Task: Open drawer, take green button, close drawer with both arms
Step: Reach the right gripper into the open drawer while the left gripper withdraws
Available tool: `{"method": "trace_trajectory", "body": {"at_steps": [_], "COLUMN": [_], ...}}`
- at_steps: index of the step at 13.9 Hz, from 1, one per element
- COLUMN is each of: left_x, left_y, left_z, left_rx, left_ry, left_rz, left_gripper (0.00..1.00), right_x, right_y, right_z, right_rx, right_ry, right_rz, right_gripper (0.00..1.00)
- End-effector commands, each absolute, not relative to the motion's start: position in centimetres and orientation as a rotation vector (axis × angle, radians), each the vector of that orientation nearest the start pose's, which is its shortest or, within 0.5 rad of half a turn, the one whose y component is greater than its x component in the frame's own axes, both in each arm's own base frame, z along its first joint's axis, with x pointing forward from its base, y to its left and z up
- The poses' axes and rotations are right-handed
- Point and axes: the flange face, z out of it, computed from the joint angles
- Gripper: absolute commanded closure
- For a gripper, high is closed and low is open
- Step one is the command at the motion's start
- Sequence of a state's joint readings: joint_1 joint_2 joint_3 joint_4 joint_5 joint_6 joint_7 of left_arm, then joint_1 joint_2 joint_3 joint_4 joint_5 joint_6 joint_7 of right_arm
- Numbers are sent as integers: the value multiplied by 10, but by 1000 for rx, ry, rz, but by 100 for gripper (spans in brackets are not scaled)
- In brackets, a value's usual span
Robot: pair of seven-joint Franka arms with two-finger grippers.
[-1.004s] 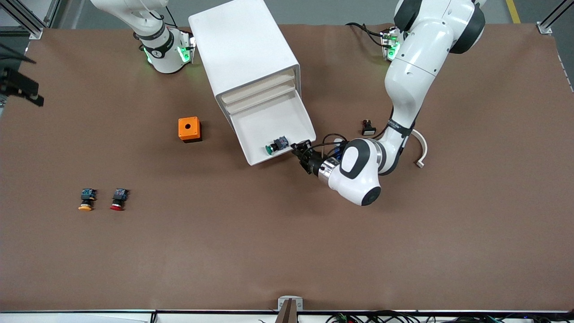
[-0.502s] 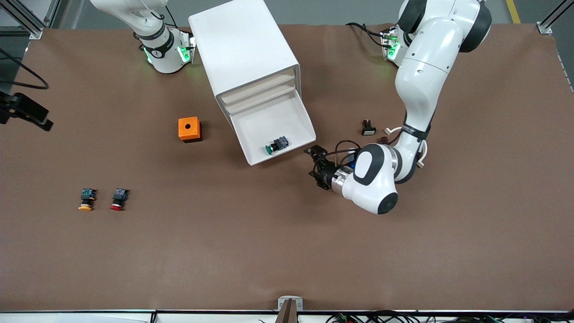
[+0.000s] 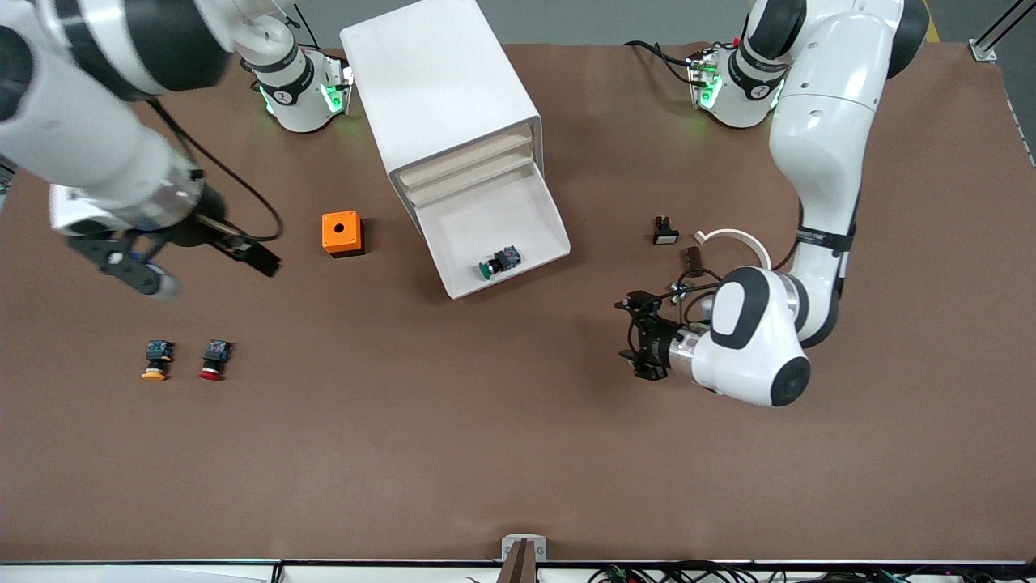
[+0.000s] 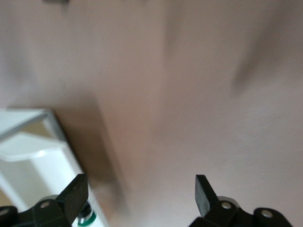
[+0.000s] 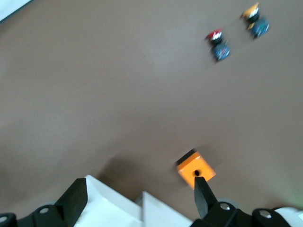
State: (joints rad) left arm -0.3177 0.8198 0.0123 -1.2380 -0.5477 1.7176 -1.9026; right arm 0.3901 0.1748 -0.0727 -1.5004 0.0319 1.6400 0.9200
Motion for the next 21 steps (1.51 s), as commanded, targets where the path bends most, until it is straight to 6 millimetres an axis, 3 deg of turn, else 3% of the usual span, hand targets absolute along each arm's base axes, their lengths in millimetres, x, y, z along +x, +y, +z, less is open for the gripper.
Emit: {"method": "trace_trajectory", "body": {"at_steps": [1, 3, 5, 8, 10, 12, 14, 17, 19, 21], "left_x": [664, 664, 664, 664, 664, 662, 663, 662, 661, 657], "left_y": [-267, -265, -260, -255, -244, -239, -236, -235, -236, -237], "left_z": [288, 297, 314, 315, 318, 322, 327, 335, 348, 353], "left_rx": [2139, 2243, 2480, 2639, 2735, 2855, 2909, 3022, 3062, 3086], "left_ry": [2349, 2298, 2062, 1834, 1728, 1585, 1484, 1175, 999, 868], "left_rz": [-727, -628, -508, -498, -495, -470, -452, -446, -431, -426], "left_gripper": [1, 1, 1, 2, 2, 1, 1, 1, 1, 1], "right_x": [558, 555, 544, 526, 509, 499, 479, 462, 452, 450], "right_y": [248, 281, 312, 359, 398, 425, 461, 485, 497, 499], "right_z": [536, 504, 476, 439, 417, 399, 360, 307, 287, 280], "right_rx": [-2897, -2832, -2810, -2795, -2795, -2792, -2826, -2899, -2936, -2946], "right_ry": [1134, 1237, 1285, 1351, 1348, 1330, 1263, 1228, 1205, 1201], "right_rz": [19, -14, -14, -5, -7, -16, -14, 14, 26, 29], "right_gripper": [0, 0, 0, 0, 0, 0, 0, 1, 1, 1]}}
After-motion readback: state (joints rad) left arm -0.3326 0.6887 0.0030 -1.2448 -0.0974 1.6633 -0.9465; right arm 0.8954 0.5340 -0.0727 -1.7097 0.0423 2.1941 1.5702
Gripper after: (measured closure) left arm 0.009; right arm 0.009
